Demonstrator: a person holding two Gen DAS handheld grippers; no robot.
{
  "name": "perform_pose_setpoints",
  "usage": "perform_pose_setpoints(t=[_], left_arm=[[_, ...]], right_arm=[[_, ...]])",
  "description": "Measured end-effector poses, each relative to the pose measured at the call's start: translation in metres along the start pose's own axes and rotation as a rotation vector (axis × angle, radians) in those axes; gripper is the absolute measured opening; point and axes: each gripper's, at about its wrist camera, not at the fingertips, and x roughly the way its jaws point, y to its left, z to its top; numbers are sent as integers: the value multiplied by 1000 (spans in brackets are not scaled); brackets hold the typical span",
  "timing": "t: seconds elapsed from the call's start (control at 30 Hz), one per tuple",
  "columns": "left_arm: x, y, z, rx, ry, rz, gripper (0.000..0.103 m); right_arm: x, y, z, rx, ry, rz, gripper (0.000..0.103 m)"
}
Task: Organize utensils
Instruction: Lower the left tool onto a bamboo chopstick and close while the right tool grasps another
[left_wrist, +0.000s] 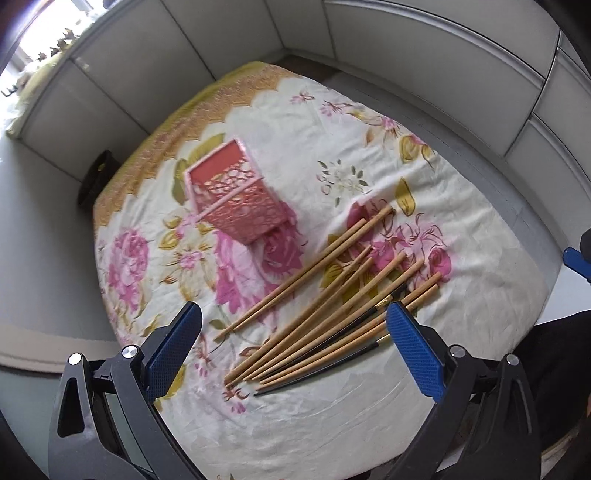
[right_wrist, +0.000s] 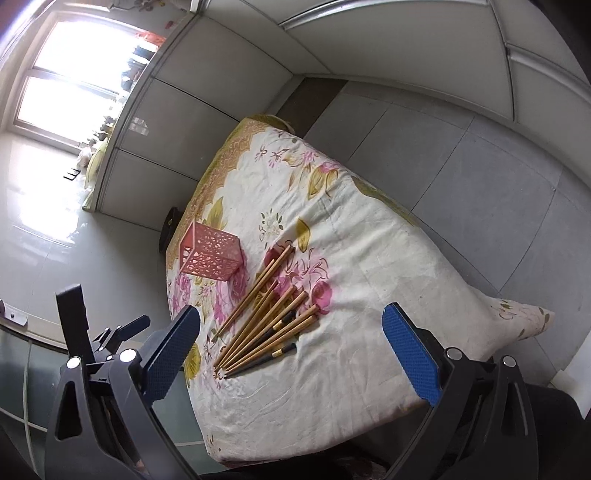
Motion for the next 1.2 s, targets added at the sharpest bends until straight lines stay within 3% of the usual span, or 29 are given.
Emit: perform_pose_setpoints(t=[0.2, 0.33, 0.4, 0.43, 0.6, 0.73, 0.8, 0.93, 1.2], left_arm=[[66, -31, 50, 165, 203, -170, 96], [104, -40, 64, 247, 332, -108, 96], [114, -37, 69, 224, 356, -140, 96], [117, -35, 71, 216, 362, -161, 94], [123, -31, 79, 288, 363, -149, 50], [124, -28, 83, 331, 358, -162, 38], [122, -25, 88, 347, 347, -181, 25], [128, -25, 104, 391, 339, -193, 18], [111, -27, 99, 423, 317, -263, 18]], right_arm=[[35, -27, 20, 48, 60, -2, 96], [47, -48, 34, 118, 82, 15, 96], [49, -53, 38, 137, 88, 20, 96], [52, -55, 39, 144, 96, 22, 96], [69, -57, 41, 169, 156, 41, 96], [76, -52, 40, 157, 168, 42, 96], [80, -48, 39, 145, 174, 40, 96], [86, -45, 39, 144, 186, 36, 96], [96, -40, 39, 132, 201, 21, 96]])
